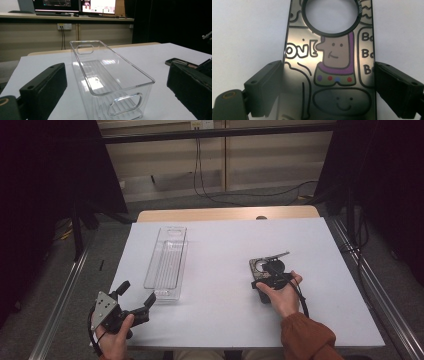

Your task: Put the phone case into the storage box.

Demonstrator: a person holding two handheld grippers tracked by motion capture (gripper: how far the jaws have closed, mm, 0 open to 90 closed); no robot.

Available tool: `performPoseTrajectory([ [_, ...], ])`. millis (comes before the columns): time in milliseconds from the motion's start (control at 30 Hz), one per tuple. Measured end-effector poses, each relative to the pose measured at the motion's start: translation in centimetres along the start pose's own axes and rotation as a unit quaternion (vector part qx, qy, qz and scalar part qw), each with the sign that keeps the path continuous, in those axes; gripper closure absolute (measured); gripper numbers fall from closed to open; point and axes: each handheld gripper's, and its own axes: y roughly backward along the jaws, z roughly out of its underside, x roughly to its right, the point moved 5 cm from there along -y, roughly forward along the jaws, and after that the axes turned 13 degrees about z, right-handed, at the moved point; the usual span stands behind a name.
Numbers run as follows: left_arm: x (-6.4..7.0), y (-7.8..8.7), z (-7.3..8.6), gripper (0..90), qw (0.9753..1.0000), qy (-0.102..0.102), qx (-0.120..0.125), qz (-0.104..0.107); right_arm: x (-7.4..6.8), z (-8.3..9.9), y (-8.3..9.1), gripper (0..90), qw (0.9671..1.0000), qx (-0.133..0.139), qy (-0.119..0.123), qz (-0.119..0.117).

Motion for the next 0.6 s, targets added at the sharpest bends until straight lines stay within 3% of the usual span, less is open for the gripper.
performPoseTrajectory([
  [100, -0.01, -0.01, -0.01, 2.8, 1.0000, -0.002, 0.001, 0.000, 0.02, -0.13, -0.05, 11.3, 0.9999, 0.002, 0.012, -0.006],
  [300, -0.01, 0.01, 0.03, 2.8, 1.0000, 0.000, -0.002, -0.004, 0.14, -0.09, 0.08, 12.1, 0.9999, -0.006, 0.012, -0.011],
  [600, -0.06, 0.00, 0.05, 2.8, 1.0000, -0.001, -0.002, -0.004, 0.32, -0.32, 0.46, 12.3, 0.9988, 0.028, 0.031, -0.026],
])
